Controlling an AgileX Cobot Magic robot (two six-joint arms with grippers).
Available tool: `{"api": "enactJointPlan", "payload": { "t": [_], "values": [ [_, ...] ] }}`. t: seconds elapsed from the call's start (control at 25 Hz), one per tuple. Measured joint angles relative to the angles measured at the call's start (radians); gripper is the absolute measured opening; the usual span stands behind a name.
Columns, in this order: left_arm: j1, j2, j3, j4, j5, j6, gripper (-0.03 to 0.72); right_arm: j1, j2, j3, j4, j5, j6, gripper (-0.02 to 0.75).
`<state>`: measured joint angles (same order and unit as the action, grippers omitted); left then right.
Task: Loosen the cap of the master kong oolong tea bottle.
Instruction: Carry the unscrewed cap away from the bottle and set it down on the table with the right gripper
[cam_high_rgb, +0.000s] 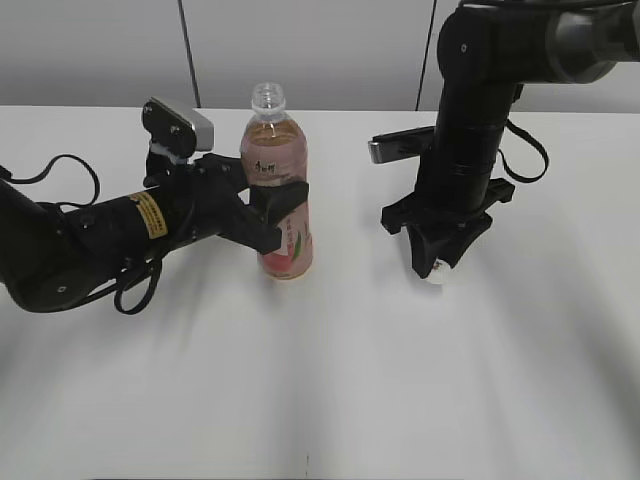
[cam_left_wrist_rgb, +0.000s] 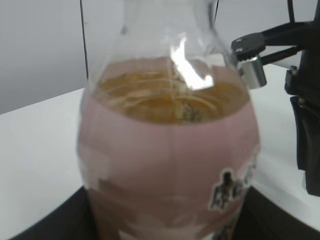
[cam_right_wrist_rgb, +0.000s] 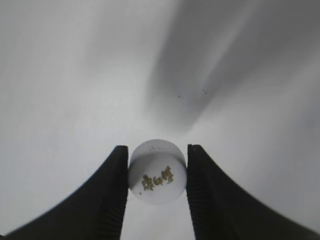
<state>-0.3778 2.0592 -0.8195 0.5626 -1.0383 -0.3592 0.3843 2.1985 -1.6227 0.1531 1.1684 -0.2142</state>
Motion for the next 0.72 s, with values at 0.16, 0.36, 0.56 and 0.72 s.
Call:
{"api": "enactJointPlan", "payload": {
  "t": [0.16, 0.36, 0.56, 0.72],
  "values": [
    [0.000, 0.002, -0.001, -0.001, -0.003, 0.000, 0.398, 0.000, 0.022, 0.000, 0.000, -0.028, 0.001, 0.273],
    [0.000, 0.002, -0.001, 0.011, -0.005, 0.006, 0.398, 0.000, 0.033, 0.000, 0.000, -0.052, 0.002, 0.363],
    [0.000, 0.003, -0.001, 0.021, -0.005, 0.016, 0.398, -0.001, 0.033, 0.000, 0.002, -0.065, 0.002, 0.512],
    [0.000, 0.003, -0.001, 0.034, -0.008, 0.017, 0.406, -0.001, 0.033, 0.000, 0.006, -0.065, 0.003, 0.536]
  ]
}}
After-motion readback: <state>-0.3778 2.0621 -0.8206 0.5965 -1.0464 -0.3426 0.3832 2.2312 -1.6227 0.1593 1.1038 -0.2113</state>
